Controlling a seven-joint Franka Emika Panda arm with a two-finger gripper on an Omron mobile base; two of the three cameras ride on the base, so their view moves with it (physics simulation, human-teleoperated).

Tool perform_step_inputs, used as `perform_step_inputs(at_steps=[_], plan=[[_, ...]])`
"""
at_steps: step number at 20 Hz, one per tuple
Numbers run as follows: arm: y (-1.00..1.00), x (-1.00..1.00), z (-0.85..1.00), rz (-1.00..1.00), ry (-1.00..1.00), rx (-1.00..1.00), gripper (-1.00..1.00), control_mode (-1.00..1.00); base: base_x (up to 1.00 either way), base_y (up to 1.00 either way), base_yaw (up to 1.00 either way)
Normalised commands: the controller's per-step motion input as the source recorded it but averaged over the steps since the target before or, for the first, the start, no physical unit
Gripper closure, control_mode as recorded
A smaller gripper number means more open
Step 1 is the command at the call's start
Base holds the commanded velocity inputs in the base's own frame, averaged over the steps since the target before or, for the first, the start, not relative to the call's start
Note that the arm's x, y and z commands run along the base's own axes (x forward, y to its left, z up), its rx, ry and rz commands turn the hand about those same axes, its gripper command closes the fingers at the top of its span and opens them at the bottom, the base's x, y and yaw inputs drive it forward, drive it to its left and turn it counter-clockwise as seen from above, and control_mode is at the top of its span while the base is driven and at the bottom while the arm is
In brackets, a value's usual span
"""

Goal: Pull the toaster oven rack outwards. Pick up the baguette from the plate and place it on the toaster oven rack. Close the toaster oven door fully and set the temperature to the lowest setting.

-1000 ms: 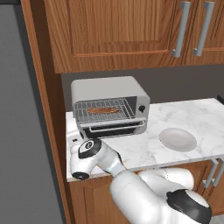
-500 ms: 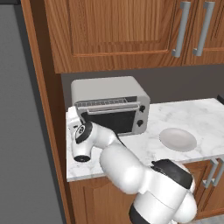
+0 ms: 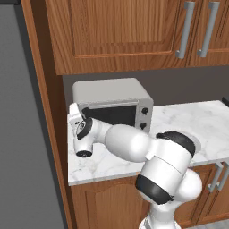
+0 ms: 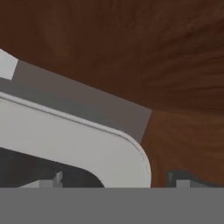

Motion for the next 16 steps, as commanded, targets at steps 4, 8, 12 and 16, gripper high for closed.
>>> perform_step_inputs(at_steps=[4,8,12,16], plan=[[0.07,0.34,0.09,0.0,0.0,0.0,-1.0,-1.0,0.0,0.0,0.0],[0.08,0.32,0.07,0.0,0.0,0.0,-1.0,-1.0,0.0,0.0,0.0],[0.05,0.11,0.18,0.0,0.0,0.0,-1.0,-1.0,0.0,0.0,0.0],[0.0,-0.43,0.61,0.0,0.0,0.0,-1.0,-1.0,0.0,0.0,0.0]])
